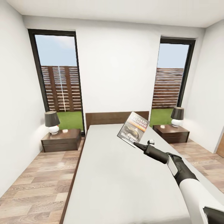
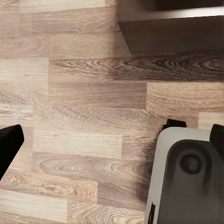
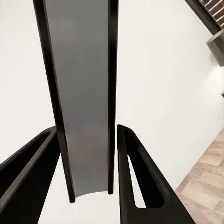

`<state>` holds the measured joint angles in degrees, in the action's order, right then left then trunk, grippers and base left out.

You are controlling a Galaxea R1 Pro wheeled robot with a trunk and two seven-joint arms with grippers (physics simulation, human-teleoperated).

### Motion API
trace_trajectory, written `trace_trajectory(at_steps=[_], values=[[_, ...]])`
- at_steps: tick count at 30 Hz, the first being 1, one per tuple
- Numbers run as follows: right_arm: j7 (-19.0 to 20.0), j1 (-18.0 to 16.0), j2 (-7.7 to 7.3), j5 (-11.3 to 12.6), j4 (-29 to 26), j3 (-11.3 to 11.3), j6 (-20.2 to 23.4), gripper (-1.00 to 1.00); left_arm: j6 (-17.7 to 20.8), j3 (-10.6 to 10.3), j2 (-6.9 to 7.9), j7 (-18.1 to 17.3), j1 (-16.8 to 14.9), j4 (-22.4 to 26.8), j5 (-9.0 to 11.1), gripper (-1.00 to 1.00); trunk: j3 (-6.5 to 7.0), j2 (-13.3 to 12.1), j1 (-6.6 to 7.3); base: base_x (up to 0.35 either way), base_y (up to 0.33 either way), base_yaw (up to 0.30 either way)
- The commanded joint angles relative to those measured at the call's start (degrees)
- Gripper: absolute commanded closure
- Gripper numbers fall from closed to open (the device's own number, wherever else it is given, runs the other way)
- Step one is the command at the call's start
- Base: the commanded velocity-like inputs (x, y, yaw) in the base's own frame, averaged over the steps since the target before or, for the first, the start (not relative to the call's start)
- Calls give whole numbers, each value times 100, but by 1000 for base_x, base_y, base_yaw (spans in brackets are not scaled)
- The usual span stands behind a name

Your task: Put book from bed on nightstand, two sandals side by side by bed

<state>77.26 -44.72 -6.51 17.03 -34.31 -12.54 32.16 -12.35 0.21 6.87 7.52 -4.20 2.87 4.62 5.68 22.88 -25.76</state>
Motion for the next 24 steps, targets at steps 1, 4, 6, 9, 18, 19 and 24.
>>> trace_trajectory(at_steps=[1, 4, 6, 9, 18, 19, 24], values=[[8, -2, 0, 15, 3, -3, 51, 100, -22, -3, 1, -4, -2, -5, 48, -100, -2, 4, -2, 0, 0, 0], [4, -2, 0, 3, 3, -3, 48, 100, -22, -3, 3, -4, -2, -5, 48, -100, -2, 4, -2, 0, 0, 0], [2, -2, -2, -4, 3, -3, 47, 100, -22, -3, 1, -5, -2, -5, 48, -100, -2, 4, -2, 0, 0, 0], [1, -2, -6, -11, 3, -3, 46, 100, -22, -3, 1, -5, -2, -5, 48, -100, -2, 4, -2, 0, 0, 0], [16, -2, -18, -39, 3, 3, 45, 100, -22, -3, -1, -5, -3, -5, 46, -100, -2, 4, -2, 0, 0, 0], [25, -2, -20, -41, 3, 7, 46, 100, -22, -3, -1, -5, -3, -5, 45, -100, -2, 4, -2, 0, 0, 0], [53, 0, -26, -47, -1, 15, 50, 100, -26, -3, -2, -2, -2, -2, 51, -100, -2, 4, -2, 0, 0, 0]])
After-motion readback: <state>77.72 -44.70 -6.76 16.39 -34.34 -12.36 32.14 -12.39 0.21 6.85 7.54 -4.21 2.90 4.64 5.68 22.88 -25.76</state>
